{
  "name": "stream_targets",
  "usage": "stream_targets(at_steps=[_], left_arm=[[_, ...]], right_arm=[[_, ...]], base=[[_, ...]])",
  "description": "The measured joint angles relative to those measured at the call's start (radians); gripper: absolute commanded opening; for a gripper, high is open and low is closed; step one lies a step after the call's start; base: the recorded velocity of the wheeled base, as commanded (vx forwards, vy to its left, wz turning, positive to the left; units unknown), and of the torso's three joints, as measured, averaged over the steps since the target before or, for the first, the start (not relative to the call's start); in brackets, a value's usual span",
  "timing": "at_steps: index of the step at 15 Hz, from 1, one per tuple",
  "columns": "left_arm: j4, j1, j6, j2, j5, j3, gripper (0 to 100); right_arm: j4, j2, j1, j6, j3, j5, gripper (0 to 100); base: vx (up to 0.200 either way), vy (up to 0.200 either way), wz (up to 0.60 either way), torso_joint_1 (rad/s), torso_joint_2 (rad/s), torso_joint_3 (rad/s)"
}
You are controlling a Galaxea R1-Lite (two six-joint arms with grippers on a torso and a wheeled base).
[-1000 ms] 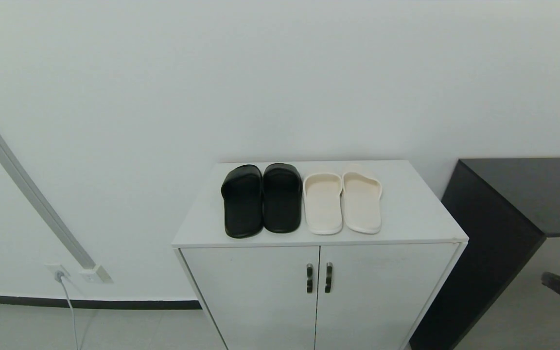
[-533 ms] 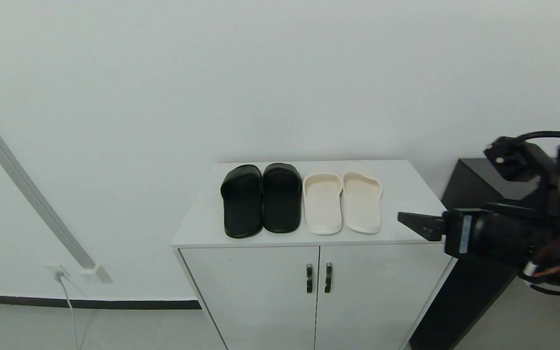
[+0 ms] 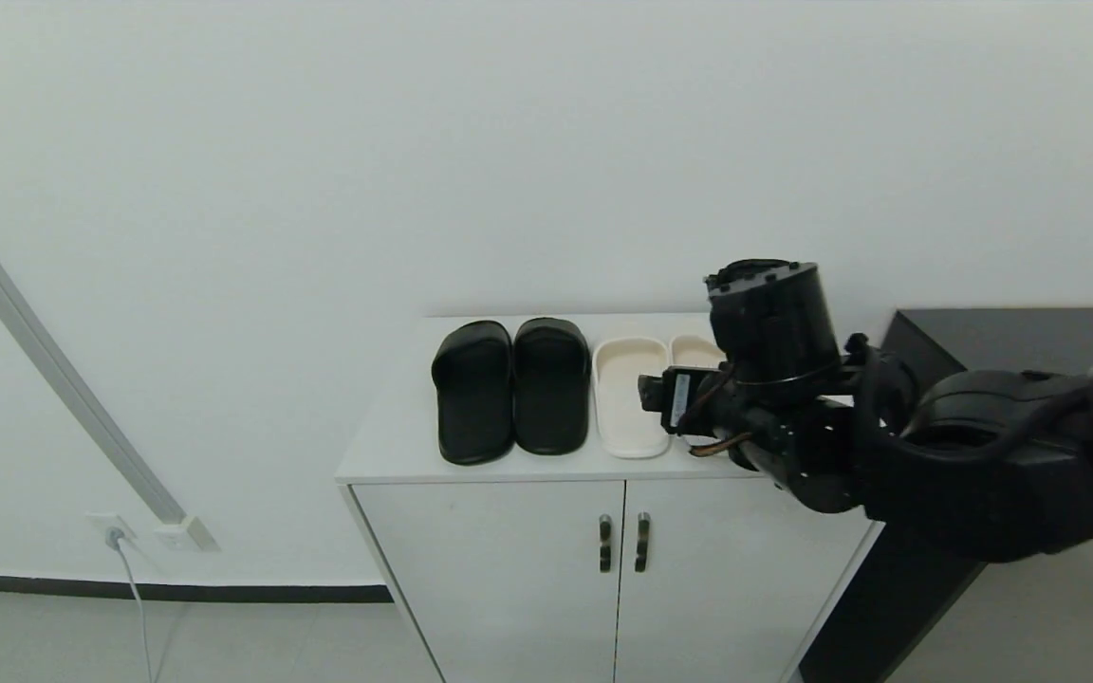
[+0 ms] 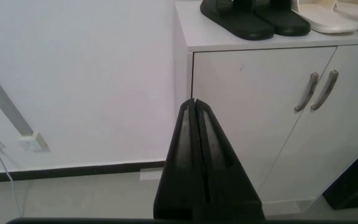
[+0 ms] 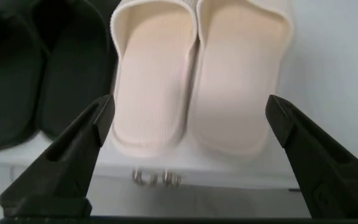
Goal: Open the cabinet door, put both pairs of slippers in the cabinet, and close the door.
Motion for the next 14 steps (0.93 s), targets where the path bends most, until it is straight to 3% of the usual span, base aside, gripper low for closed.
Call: stream_targets(at_steps=[8, 14], left_arm=[[0.000, 0.000, -0.002, 0.000, 0.001, 0.000, 0], [0.000, -0.001, -0.003, 0.000, 0.001, 0.000, 0]], right_arm=[[-0.004, 0.333, -0.093, -0.102, -0.378, -0.083, 100], [-0.118, 0.440, -0.144, -0.233, -0.480, -0.079, 100]], base=[[0.000, 0.000, 0.00, 0.000, 0.00, 0.000], [0.000, 0.000, 0.00, 0.000, 0.00, 0.000]])
